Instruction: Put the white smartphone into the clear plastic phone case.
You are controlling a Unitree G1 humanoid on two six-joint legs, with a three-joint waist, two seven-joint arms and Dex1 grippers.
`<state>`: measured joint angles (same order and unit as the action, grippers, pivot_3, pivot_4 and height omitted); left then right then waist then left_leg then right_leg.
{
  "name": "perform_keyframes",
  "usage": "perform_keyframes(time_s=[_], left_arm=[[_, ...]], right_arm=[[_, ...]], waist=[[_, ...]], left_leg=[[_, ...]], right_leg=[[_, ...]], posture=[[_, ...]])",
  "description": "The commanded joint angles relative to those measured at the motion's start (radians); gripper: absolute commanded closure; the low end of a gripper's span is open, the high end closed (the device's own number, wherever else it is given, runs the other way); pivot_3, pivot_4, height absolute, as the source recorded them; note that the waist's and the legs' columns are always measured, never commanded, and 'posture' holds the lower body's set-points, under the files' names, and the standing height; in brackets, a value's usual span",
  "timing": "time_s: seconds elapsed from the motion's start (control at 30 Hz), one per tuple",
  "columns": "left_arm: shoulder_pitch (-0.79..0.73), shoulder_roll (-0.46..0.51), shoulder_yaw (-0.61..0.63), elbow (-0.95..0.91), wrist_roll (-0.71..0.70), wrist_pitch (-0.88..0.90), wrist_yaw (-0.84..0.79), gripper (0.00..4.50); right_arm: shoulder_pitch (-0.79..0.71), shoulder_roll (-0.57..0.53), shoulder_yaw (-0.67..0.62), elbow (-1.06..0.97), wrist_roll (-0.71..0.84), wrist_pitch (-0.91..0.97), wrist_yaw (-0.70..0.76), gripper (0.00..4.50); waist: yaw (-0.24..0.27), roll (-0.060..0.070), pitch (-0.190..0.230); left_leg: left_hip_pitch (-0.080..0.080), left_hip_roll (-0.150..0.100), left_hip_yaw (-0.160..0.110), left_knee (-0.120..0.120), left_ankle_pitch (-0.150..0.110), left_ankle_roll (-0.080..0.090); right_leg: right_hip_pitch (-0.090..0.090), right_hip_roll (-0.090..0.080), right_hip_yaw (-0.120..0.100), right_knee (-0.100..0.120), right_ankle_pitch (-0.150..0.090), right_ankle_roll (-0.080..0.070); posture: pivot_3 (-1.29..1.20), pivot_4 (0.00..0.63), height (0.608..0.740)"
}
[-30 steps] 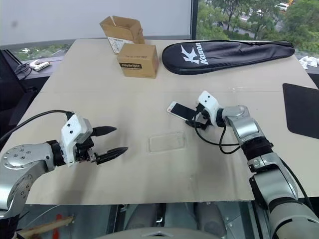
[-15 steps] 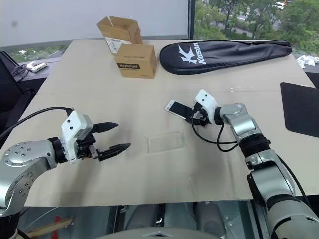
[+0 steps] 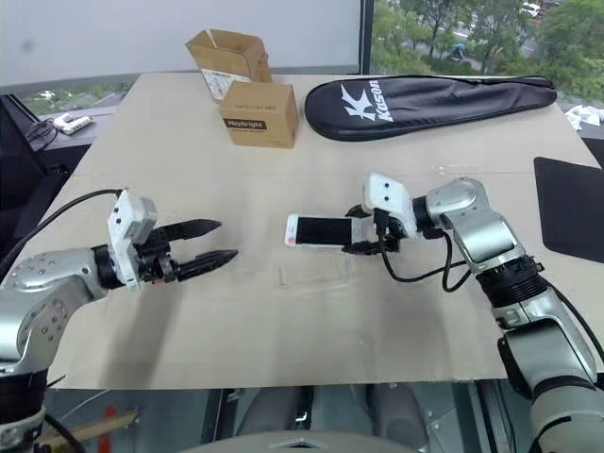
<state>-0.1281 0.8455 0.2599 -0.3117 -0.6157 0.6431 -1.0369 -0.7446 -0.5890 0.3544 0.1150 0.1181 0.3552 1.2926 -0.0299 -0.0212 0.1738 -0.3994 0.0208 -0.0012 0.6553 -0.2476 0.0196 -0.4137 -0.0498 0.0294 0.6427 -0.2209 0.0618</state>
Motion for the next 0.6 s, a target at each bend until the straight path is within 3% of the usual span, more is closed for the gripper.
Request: perform_keyframes(time_s=[0.03,0.13,0.17,0.37,0.57,0.6], left_arm=[[-0.087,0.014,-0.073,0.060,0.015,-0.043,-0.072,2.72],[-0.164,0.009,-0.165,0.131,0.075,-0.111,-0.132,4.23],[-0.183,0.008,-0.198,0.151,0.101,-0.139,-0.153,4.44],[-0.262,-0.029,-0.313,0.228,0.185,-0.248,-0.211,4.44],[-0.273,-0.045,-0.317,0.263,0.201,-0.279,-0.228,4.44],[-0.272,-0.048,-0.320,0.265,0.204,-0.284,-0.229,4.50]], right_arm=[[-0.035,-0.027,0.020,-0.036,-0.035,-0.033,0.027,1.56],[-0.035,-0.031,0.035,-0.041,-0.061,-0.048,0.024,1.56],[-0.032,-0.033,0.036,-0.046,-0.064,-0.052,0.026,1.56],[-0.012,-0.043,0.037,-0.089,-0.081,-0.062,0.030,1.56],[-0.012,-0.027,0.021,-0.071,-0.084,-0.049,-0.007,1.56],[-0.014,-0.025,0.020,-0.065,-0.083,-0.050,-0.010,1.06]], waist=[[0.000,0.000,0.001],[0.001,0.000,0.001],[0.001,0.000,0.001],[-0.001,0.000,0.001],[-0.001,0.000,0.001],[-0.001,0.000,0.001]], left_leg=[[0.000,0.000,0.000,0.000,0.000,0.000],[0.000,0.000,-0.001,0.000,0.000,0.000],[0.000,0.000,-0.001,0.000,0.000,0.000],[-0.001,0.000,-0.001,0.000,0.000,0.000],[-0.001,0.000,-0.001,0.000,0.000,0.000],[-0.001,0.000,-0.001,0.000,0.000,0.000]], right_leg=[[0.000,0.000,0.000,0.000,0.000,0.000],[0.000,0.001,-0.002,0.000,0.000,0.000],[0.000,0.001,-0.002,0.000,0.000,0.000],[0.000,0.001,-0.002,0.000,0.000,0.000],[0.000,0.001,-0.002,0.000,0.000,0.000],[0.000,0.001,-0.002,0.000,0.000,0.000]], posture=[[0.00,0.150,0.740],[0.00,0.150,0.740],[0.00,0.150,0.740],[0.00,0.150,0.740],[0.00,0.150,0.740],[0.00,0.150,0.740]])
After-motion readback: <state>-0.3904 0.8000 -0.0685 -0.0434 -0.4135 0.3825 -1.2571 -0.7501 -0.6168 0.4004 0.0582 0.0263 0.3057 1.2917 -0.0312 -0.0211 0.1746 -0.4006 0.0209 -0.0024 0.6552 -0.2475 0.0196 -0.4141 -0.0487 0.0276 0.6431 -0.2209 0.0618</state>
